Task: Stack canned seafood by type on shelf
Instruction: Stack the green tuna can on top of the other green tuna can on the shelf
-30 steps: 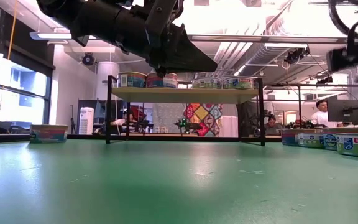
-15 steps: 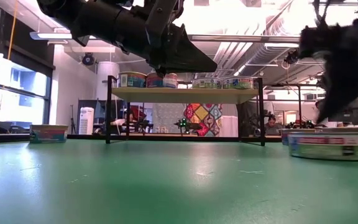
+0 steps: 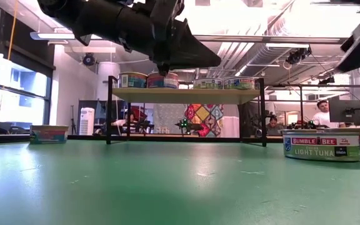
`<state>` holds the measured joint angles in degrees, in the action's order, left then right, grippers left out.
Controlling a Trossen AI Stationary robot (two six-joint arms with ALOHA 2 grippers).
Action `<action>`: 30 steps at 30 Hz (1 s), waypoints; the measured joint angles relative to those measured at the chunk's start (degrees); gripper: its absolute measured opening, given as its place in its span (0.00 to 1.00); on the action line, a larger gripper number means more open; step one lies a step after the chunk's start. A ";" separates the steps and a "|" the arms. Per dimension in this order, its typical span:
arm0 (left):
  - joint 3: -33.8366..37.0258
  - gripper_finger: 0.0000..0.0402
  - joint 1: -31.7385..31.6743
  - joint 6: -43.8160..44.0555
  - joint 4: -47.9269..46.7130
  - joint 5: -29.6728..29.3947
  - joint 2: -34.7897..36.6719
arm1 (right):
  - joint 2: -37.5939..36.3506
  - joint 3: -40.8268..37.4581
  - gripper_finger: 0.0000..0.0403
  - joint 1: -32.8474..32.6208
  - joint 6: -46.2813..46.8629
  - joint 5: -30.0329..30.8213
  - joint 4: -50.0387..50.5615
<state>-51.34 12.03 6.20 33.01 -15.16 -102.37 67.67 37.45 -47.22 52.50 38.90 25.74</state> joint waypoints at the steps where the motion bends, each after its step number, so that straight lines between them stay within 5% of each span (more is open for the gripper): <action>1: -0.01 0.00 0.00 0.81 0.31 0.00 0.00 | -0.23 0.00 0.05 -0.92 -0.01 -0.01 0.02; 8: -3.26 0.00 1.93 -3.49 -4.54 -0.84 1.97 | -0.21 0.04 0.12 -1.36 2.70 -3.27 3.08; 13: -7.47 0.00 4.50 -2.82 -22.33 -3.87 6.64 | -1.04 0.07 0.35 0.80 2.78 -10.07 10.75; 19: -7.62 0.00 5.57 4.54 -28.82 -6.56 7.73 | -2.63 0.09 0.66 4.40 1.04 -14.85 20.38; 25: -7.54 0.00 5.31 8.69 -25.09 -6.46 0.96 | -1.00 -0.11 0.83 6.49 -2.17 -18.35 20.67; 30: -7.55 0.00 3.93 8.72 -14.36 -0.93 -7.25 | 1.36 -6.09 0.85 6.46 -11.08 -16.93 6.09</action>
<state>-58.89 15.96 14.92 18.65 -16.09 -109.62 69.04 31.37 -40.75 41.42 21.98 31.83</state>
